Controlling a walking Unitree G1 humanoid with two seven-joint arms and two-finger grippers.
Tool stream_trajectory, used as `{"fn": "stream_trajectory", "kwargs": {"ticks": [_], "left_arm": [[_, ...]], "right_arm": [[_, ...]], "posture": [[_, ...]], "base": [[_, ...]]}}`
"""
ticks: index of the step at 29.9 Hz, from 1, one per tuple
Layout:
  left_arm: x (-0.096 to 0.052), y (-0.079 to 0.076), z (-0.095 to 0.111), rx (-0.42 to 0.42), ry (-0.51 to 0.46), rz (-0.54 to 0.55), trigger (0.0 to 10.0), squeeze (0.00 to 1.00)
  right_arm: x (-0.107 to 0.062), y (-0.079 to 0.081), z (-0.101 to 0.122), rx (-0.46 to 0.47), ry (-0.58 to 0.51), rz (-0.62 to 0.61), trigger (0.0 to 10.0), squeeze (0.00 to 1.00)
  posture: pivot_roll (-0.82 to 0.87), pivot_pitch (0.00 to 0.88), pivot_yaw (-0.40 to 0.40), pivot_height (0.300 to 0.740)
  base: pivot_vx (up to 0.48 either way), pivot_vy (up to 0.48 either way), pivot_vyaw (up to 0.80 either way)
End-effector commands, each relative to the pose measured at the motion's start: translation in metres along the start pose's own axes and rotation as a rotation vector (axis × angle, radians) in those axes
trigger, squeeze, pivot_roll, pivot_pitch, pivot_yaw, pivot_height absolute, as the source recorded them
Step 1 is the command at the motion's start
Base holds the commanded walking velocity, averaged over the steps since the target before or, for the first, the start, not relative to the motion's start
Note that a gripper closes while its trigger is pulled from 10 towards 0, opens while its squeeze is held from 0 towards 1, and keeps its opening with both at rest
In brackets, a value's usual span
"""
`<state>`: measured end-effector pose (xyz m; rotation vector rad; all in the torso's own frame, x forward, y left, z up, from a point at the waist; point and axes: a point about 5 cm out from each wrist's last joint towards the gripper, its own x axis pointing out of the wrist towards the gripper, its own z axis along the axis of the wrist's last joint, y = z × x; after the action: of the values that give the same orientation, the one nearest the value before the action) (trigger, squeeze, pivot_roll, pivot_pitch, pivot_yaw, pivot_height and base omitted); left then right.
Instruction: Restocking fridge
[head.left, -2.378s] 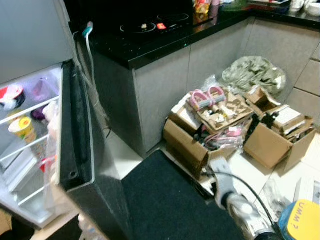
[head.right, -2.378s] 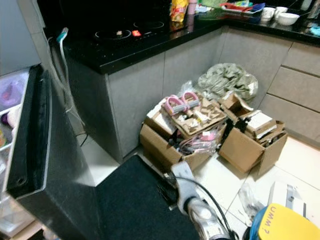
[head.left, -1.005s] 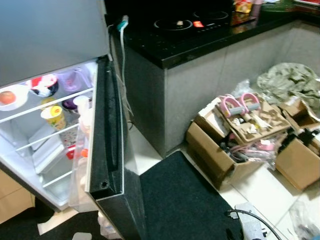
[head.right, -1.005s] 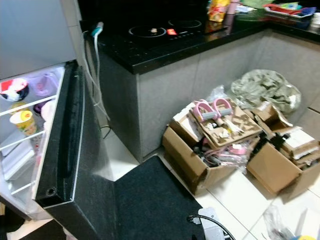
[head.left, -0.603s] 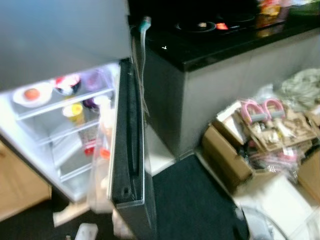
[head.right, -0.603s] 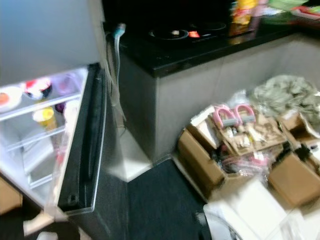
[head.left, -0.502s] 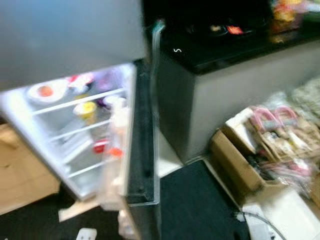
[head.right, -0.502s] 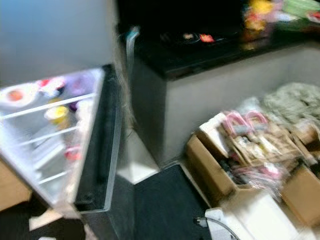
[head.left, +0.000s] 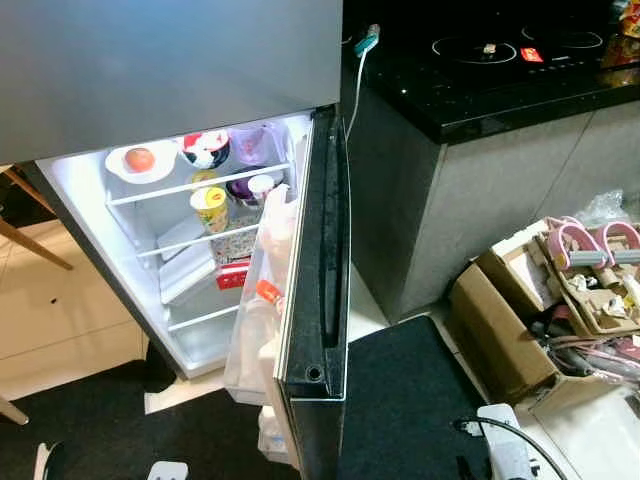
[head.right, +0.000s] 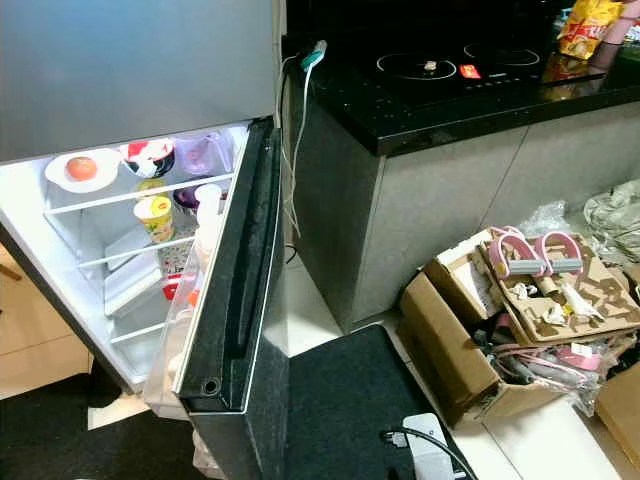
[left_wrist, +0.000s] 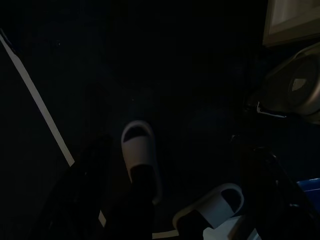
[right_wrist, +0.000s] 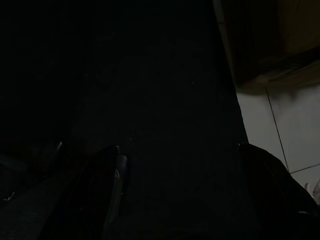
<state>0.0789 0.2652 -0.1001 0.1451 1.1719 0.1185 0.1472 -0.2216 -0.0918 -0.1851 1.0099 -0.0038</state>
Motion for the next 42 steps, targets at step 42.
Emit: {"fn": "stream_trajectory", "kwargs": {"ticks": [42], "left_arm": [[0.000,-0.001,-0.002,0.001,0.006,-0.004,10.0,0.00]], "right_arm": [[0.001,0.001,0.006,0.047,-0.041,0.026,10.0,0.00]], "posture": [[-0.01,0.000,-0.024,0.740]], "base": [[-0.118,0.123,0.00]]}}
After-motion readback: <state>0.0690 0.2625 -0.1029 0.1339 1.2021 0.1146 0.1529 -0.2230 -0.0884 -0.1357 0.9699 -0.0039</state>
